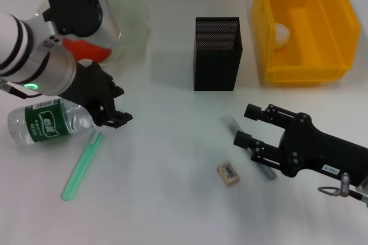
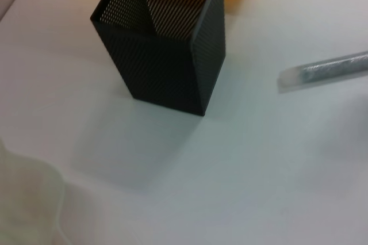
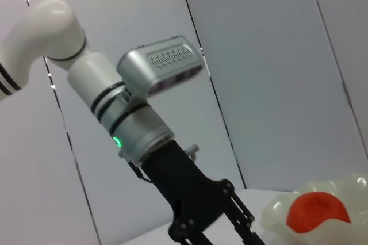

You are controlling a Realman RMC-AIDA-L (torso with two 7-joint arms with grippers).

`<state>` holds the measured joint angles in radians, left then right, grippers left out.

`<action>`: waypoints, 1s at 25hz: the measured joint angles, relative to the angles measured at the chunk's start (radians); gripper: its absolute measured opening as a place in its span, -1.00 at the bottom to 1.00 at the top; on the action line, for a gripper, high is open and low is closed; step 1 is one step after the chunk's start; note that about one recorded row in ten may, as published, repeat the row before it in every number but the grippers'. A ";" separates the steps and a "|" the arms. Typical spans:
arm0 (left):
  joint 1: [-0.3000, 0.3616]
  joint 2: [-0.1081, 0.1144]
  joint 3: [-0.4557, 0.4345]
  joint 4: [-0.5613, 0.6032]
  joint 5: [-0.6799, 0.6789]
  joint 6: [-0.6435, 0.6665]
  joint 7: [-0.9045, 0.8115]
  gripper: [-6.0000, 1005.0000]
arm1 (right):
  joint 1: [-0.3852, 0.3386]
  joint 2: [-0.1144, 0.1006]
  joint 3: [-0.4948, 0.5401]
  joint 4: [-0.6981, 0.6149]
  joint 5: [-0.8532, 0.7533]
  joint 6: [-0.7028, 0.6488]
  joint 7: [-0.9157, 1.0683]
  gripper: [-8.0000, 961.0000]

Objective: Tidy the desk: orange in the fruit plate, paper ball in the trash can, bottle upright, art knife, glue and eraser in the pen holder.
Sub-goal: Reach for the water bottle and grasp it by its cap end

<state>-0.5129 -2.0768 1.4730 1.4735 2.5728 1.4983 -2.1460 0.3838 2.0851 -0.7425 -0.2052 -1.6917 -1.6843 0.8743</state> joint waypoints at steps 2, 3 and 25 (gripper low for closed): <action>-0.006 -0.001 0.016 0.000 0.021 -0.002 -0.018 0.19 | 0.000 0.001 0.001 0.003 0.000 -0.005 0.000 0.36; -0.011 -0.001 0.026 0.000 0.031 -0.002 -0.030 0.19 | 0.000 0.001 0.003 0.004 0.001 -0.007 0.000 0.36; -0.069 -0.002 0.063 -0.050 0.072 -0.013 -0.079 0.60 | 0.001 -0.002 0.011 -0.005 0.006 -0.015 0.000 0.36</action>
<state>-0.5819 -2.0793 1.5363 1.4234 2.6451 1.4858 -2.2250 0.3850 2.0831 -0.7317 -0.2099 -1.6859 -1.6997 0.8743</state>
